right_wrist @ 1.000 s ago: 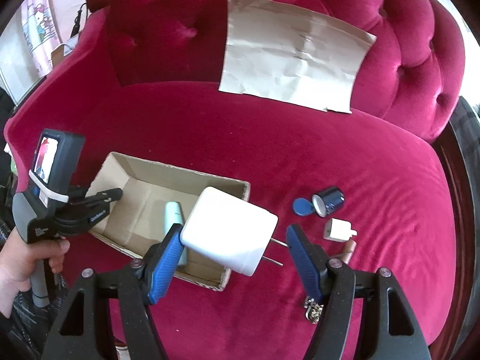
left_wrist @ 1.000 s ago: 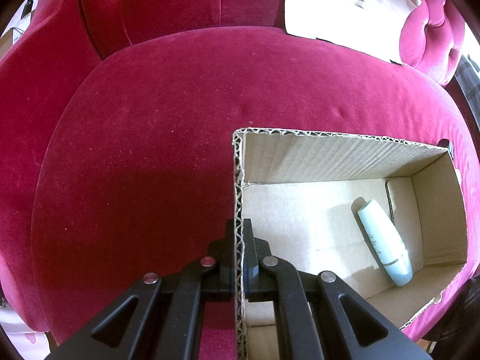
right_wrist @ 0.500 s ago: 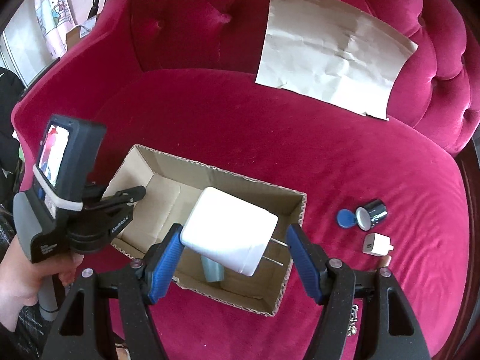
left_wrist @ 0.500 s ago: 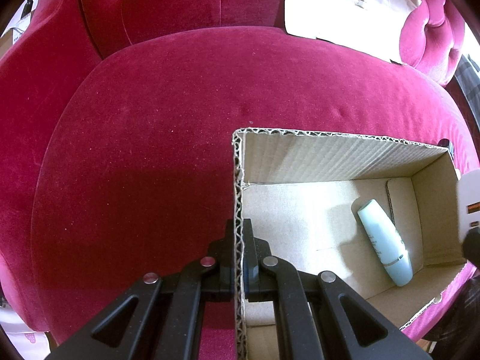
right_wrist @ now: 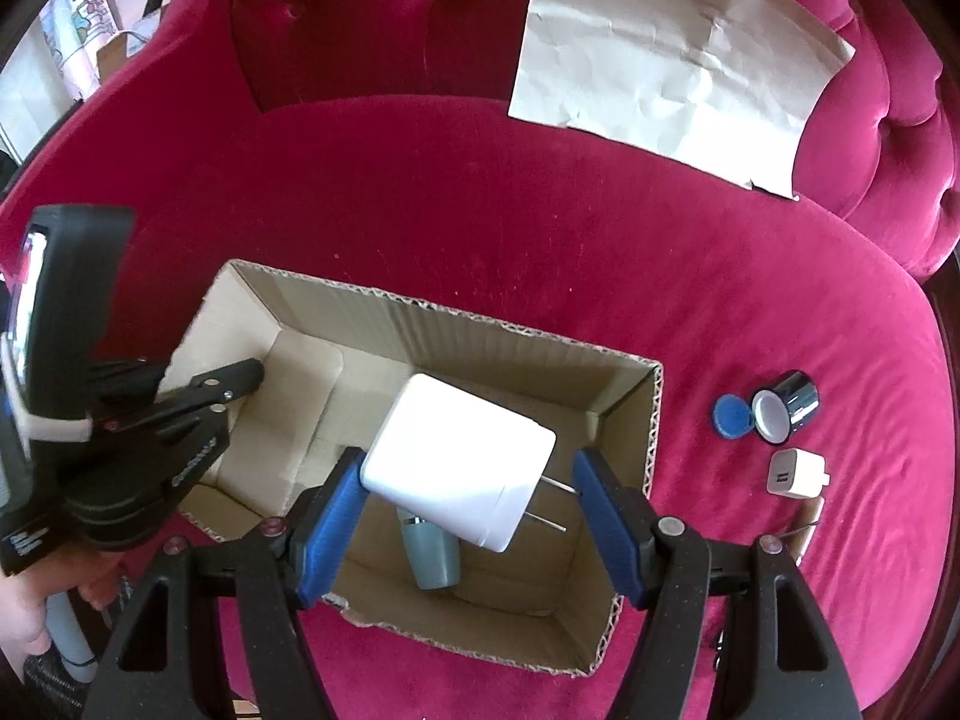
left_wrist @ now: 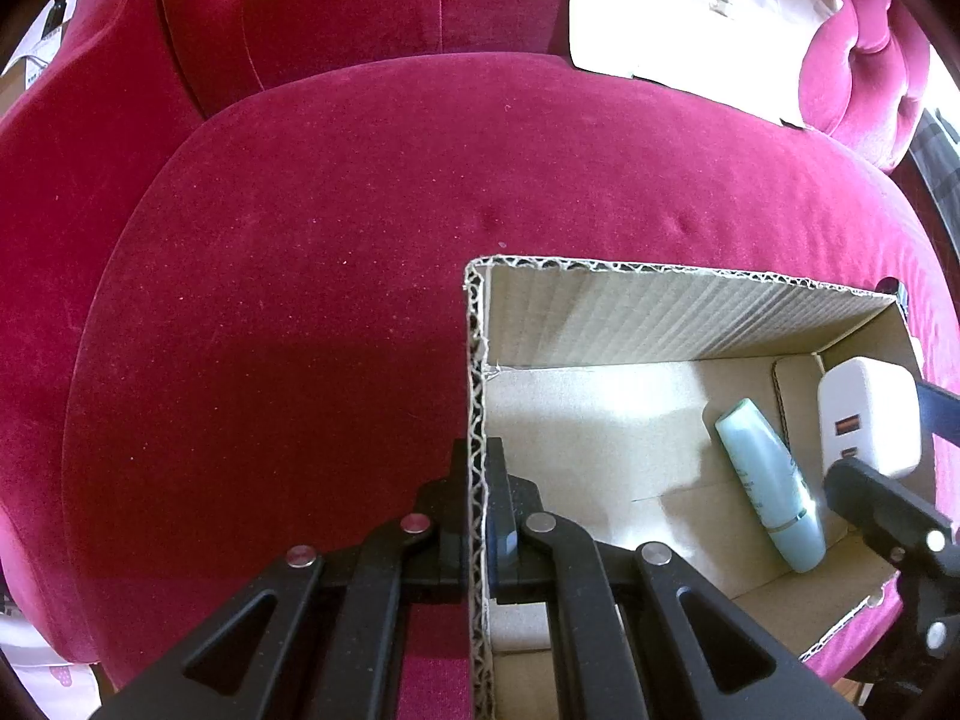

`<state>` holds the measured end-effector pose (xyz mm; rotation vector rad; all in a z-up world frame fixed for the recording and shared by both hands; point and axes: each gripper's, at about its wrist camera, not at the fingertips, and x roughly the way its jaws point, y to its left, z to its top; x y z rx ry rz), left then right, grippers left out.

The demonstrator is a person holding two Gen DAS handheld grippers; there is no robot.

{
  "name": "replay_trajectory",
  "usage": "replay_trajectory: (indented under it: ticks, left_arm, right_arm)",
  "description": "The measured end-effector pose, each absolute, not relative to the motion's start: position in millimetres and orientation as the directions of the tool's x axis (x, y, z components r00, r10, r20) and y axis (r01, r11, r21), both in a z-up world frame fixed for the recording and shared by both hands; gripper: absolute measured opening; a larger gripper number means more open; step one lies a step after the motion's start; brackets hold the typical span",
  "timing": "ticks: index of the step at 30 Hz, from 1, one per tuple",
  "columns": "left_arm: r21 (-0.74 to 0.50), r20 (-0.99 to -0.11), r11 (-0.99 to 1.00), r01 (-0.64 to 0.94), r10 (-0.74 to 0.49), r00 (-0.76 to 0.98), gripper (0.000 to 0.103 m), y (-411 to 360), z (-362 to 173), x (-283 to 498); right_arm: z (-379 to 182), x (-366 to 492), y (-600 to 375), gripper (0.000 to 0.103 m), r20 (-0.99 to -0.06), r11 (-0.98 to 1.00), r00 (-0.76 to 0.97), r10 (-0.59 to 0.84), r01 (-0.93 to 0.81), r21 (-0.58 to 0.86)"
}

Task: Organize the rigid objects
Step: 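Release the white charger into the box with right tool while left tool holds box, then withdraw the open right tool toward the remaining small items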

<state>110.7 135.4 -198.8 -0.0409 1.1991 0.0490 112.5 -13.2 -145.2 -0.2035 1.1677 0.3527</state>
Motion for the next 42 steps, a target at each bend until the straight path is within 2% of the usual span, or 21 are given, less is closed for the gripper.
replay_trajectory:
  ticks: [18,22,26,42]
  left_arm:
    - [-0.004,-0.932,0.998,-0.059,0.018,0.362,0.003,135.0,-199.1,111.0]
    - [-0.001,-0.931,0.998,-0.057,0.02,0.364,0.003,134.4,-198.9,110.6]
    - [-0.004,-0.931,0.998,-0.058,0.017,0.365,0.003,134.4,-198.8,110.1]
    - [0.004,-0.931,0.998,-0.056,0.024,0.364,0.003,132.2,-198.9,109.3]
  right_arm:
    - [-147.8,114.9,-7.8,0.074,-0.921,0.922,0.359,0.154,-0.388,0.003]
    - [-138.7,114.3,-8.8,0.093,-0.904,0.925,0.41,0.123,-0.378,-0.046]
    - [-134.7,117.7,-10.7,0.103,-0.899,0.927,0.426,0.103,-0.369,-0.069]
    - [-123.7,117.9,-26.2,0.103,-0.897,0.94,0.426,0.115,-0.34,-0.04]
